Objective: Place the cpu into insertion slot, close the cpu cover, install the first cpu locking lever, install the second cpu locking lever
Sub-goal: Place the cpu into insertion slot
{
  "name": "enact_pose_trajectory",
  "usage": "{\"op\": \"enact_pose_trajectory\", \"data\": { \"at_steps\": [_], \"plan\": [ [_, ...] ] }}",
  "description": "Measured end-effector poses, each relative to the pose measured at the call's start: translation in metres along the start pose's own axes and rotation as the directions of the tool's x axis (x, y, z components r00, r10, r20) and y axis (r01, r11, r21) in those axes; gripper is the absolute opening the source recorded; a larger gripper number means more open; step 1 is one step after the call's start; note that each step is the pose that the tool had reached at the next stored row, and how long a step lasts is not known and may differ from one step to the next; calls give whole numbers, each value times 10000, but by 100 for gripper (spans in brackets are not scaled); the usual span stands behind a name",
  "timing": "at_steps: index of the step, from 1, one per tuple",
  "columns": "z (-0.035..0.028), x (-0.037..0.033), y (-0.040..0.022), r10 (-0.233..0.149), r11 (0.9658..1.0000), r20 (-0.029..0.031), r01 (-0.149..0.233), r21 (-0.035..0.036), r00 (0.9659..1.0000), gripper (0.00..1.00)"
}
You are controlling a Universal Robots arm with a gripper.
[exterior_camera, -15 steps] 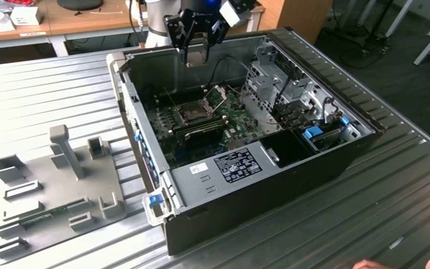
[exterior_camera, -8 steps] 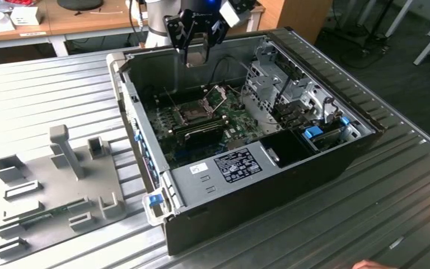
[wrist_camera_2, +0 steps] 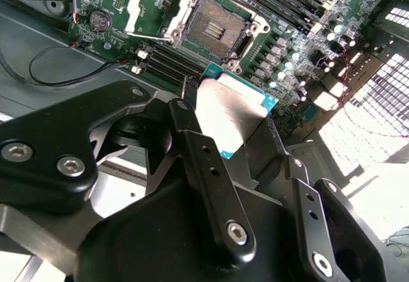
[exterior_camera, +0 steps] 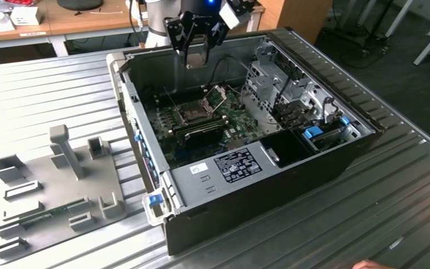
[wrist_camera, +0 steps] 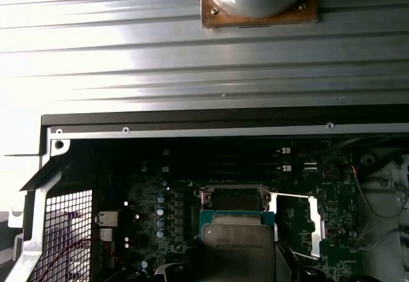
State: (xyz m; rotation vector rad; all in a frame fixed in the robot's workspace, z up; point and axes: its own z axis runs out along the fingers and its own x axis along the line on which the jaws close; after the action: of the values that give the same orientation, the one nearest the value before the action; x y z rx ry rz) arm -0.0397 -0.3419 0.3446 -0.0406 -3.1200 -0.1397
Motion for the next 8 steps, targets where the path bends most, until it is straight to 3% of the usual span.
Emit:
{"op": "enact_pose_trajectory", "data": {
  "at_steps": [8],
  "plan": [
    [27, -1, -2, 0, 10000, 2, 0, -1, 10000, 54]
  ]
}}
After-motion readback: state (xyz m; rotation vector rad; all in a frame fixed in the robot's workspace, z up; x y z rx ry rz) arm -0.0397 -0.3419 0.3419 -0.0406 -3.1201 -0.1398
